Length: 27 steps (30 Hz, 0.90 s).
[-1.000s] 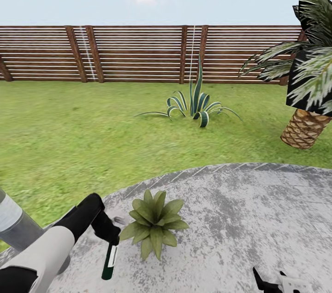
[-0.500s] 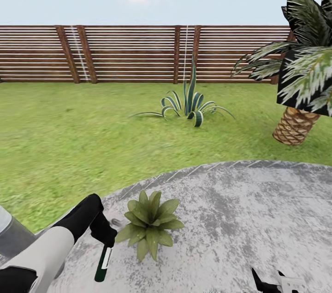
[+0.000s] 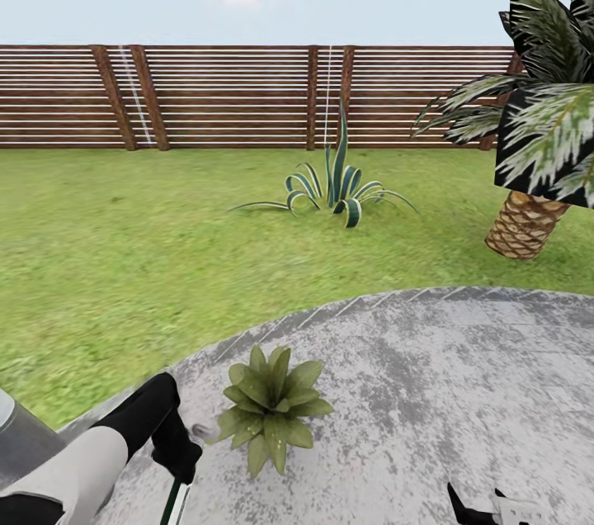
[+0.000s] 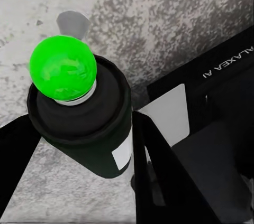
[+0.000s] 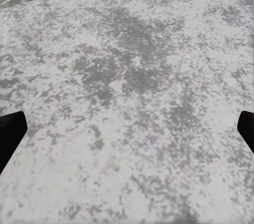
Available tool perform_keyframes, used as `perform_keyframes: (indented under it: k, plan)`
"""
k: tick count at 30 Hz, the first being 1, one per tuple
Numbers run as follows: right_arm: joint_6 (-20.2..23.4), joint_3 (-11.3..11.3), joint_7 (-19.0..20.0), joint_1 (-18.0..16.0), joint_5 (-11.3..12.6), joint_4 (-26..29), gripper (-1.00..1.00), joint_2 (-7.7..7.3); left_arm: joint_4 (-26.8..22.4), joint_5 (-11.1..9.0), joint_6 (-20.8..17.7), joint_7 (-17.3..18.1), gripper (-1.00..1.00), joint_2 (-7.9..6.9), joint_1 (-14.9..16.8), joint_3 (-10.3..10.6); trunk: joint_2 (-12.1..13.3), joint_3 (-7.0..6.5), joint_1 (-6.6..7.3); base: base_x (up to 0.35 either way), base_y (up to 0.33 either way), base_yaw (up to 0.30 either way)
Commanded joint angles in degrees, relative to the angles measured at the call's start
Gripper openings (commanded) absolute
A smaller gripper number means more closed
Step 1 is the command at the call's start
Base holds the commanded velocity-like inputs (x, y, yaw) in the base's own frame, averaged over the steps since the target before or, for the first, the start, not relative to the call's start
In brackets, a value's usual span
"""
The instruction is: Pick up the pesticide atomizer in the garden and spray insectifuge to fully cover both potted plants in the garden.
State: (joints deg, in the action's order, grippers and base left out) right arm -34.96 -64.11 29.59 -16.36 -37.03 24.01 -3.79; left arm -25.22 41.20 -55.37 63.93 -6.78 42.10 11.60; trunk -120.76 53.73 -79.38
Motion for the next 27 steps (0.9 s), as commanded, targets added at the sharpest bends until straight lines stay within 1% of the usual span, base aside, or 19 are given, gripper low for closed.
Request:
perform_keyframes:
  k: [1,4,9,15,18,20,23,26,27]
  plan:
    - [-0.2,-0.5,0.5,-0.1,-0.2,0.0,1.00,0.02,-0.1,0.5,-0.3,0.6,-1.00,-0.05,-0.2,0.1,0.0,0.05,0.01,0.000,0.000,0.000]
    - [-0.2,-0.5,0.5,-0.1,-0.2,0.0,1.00,0.02,-0.2,0.5,-0.3,0.6,-1.00,-0.13,-0.3,0.0,0.0,0.05,0.01,0.054,0.054,0.000]
    - [-0.2,-0.5,0.5,-0.1,-0.2,-0.1,1.00,0.02,-0.6,0.5,-0.4,0.6,-1.00,-0.11,-0.2,0.0,0.0,0.05,0.01,0.169,0.162,0.000]
    - [-0.2,-0.6,0.5,-0.1,-0.2,-0.1,1.00,0.02,-1.0,0.5,-0.6,0.6,-1.00,0.05,0.5,0.0,0.0,0.05,0.01,0.022,0.020,0.000]
    - [-0.2,-0.5,0.5,-0.1,-0.2,-0.1,1.00,0.02,-1.2,0.5,-0.6,0.7,-1.00,0.65,0.7,0.0,0.0,0.05,0.01,0.000,0.000,0.000]
    - [-0.2,-0.5,0.5,-0.1,-0.2,-0.1,1.00,0.02,-1.2,0.6,-0.6,0.7,-1.00,0.60,1.3,0.1,0.0,0.05,0.01,0.000,0.000,0.000]
    - [-0.2,-0.5,0.5,-0.1,-0.2,-0.1,1.00,0.02,-1.2,0.6,-0.6,0.7,-1.00,0.23,2.9,0.0,0.0,0.05,0.01,0.000,0.000,0.000]
    - [-0.2,-0.6,0.5,-0.1,-0.2,-0.1,1.00,0.02,-1.2,0.6,-0.6,0.8,-1.00,0.58,4.1,0.1,0.0,0.05,0.01,0.000,0.000,0.000]
    - [-0.2,-0.6,0.5,-0.1,-0.2,-0.1,1.00,0.02,-1.2,0.6,-0.6,0.9,-1.00,0.44,4.3,0.1,0.0,0.05,0.01,0.000,0.000,0.000]
